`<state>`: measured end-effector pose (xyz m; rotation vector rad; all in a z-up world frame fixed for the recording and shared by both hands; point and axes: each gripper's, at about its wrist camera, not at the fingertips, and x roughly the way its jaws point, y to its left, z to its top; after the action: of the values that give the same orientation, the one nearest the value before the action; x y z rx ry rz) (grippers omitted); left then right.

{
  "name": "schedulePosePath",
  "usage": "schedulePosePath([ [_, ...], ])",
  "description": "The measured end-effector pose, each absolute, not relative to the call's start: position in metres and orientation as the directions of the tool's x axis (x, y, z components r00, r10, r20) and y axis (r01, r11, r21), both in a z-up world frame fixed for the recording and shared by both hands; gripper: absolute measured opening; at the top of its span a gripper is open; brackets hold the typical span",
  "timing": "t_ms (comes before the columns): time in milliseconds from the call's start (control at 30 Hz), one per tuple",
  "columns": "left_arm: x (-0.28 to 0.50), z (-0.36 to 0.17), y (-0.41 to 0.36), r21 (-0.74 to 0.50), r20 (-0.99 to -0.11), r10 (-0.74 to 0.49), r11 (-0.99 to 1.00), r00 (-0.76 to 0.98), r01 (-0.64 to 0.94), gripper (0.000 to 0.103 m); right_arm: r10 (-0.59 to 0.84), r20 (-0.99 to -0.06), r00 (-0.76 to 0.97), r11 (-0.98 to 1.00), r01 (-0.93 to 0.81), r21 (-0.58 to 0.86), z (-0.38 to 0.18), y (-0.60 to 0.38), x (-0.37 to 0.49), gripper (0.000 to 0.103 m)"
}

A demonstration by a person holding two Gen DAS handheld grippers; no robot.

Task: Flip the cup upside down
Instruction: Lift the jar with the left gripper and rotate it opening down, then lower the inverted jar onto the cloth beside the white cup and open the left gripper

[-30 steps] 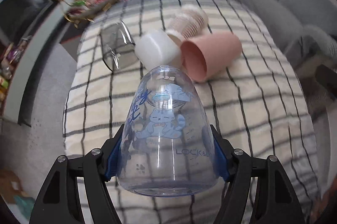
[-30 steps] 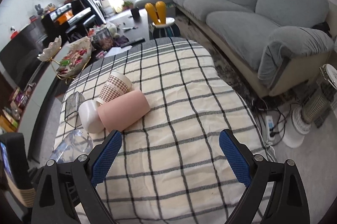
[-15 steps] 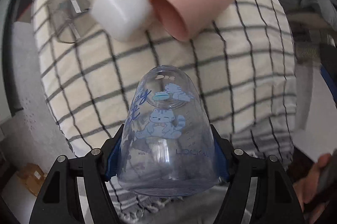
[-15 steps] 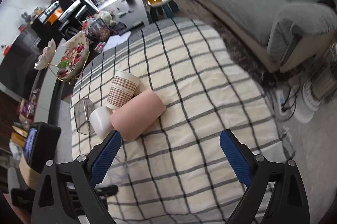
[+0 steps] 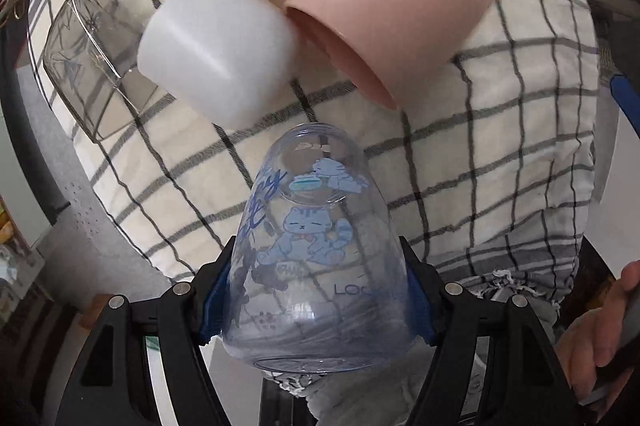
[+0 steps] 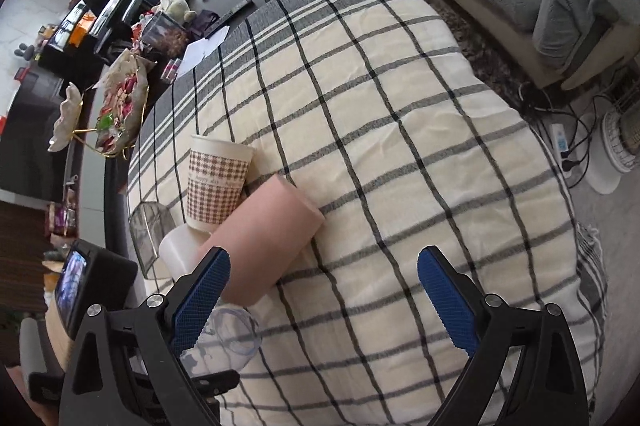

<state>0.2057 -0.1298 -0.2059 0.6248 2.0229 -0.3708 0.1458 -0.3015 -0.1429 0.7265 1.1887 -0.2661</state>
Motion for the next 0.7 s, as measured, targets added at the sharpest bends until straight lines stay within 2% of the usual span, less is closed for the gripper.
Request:
schedulePosePath([
  [167, 0.213, -0.216, -0.133, 0.01, -0.863, 0.292, 0.825, -0.412, 0.565, 0.074, 0.183, -0.907, 0.379, 0.738, 0.557, 0.381, -0.145, -0.305, 0.149, 0.095],
  [267, 0.214, -0.214, -0.135, 0.02, -0.872, 0.295, 0.819, -0.392, 0.573, 0.085, 0.181, -0.906, 0.382, 0.734, 0.561, 0.383, -0.145, -0.305, 0.148, 0.095],
  [600, 0.209, -0.181, -0.126, 0.036, -0.905, 0.273, 0.814, -0.327, 0.58, 0.087, 0.155, -0.889, 0.431, 0.75, 0.535, 0.39, -0.117, -0.299, 0.133, 0.095],
  [700, 0.201, -0.161, -0.121, 0.069, -0.93, 0.264, 0.808, -0.254, 0.586, 0.092, 0.131, -0.879, 0.459, 0.766, 0.515, 0.384, -0.1, -0.295, 0.122, 0.095],
])
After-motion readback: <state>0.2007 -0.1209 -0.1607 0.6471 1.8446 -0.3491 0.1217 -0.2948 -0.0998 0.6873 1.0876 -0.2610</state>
